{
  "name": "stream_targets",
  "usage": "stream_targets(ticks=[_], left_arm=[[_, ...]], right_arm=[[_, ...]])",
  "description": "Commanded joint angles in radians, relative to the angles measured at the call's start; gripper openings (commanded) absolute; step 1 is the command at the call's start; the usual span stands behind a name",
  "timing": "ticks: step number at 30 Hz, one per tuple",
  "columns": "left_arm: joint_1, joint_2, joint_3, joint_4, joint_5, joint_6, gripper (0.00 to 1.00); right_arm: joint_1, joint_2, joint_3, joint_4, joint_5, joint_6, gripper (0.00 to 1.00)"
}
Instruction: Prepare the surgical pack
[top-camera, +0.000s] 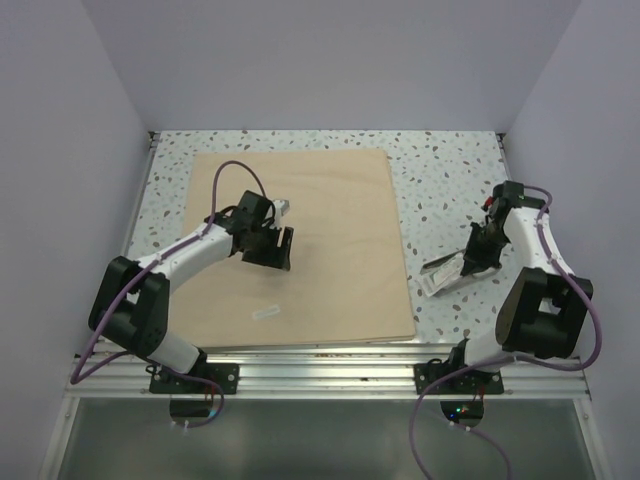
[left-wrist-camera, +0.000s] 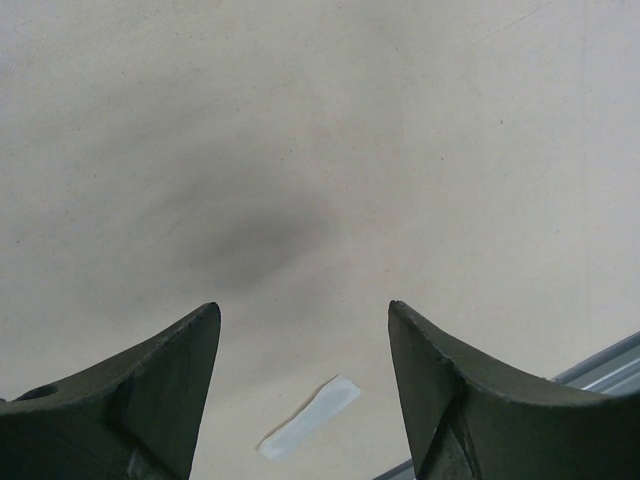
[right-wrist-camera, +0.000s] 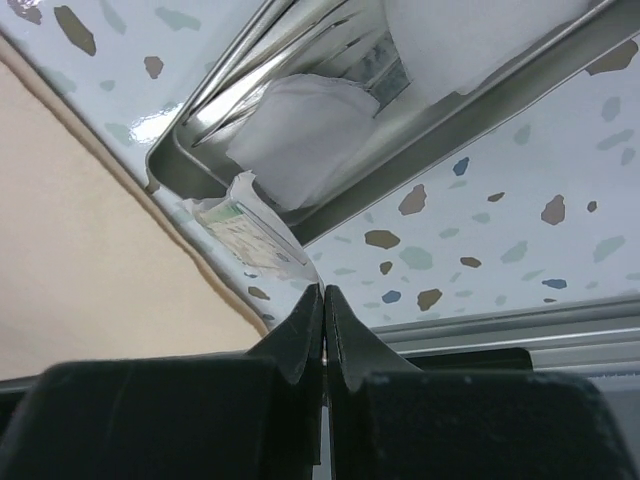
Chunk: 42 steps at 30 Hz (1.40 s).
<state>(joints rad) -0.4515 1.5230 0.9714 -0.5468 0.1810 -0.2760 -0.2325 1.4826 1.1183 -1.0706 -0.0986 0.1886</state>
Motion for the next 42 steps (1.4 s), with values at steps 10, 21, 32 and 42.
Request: stream_targets(ticks=[10, 21, 32, 42], left_arm=[[0.028, -0.037, -0.022, 0.028, 0.0, 0.018, 0.72], [0.043, -0.06, -0.02, -0.001, -0.021, 0.014, 0.72], [0.047, -0.058, -0.008, -0.024, -0.058, 0.0, 0.75], [0.048, -0.046, -0.022, -0.16, -0.226, -0.107, 0.71]], right_arm=[[-0.051, 0.11, 0.086, 0.054, 0.053, 0.028, 0.0], [-0.128, 0.223, 0.158, 0.078, 0.042, 0.008, 0.0], [-0.128, 0.275, 0.196, 0.072, 0.066, 0.014, 0.42], [0.014, 0.167, 0.301, -0.005, 0.071, 0.09, 0.55]])
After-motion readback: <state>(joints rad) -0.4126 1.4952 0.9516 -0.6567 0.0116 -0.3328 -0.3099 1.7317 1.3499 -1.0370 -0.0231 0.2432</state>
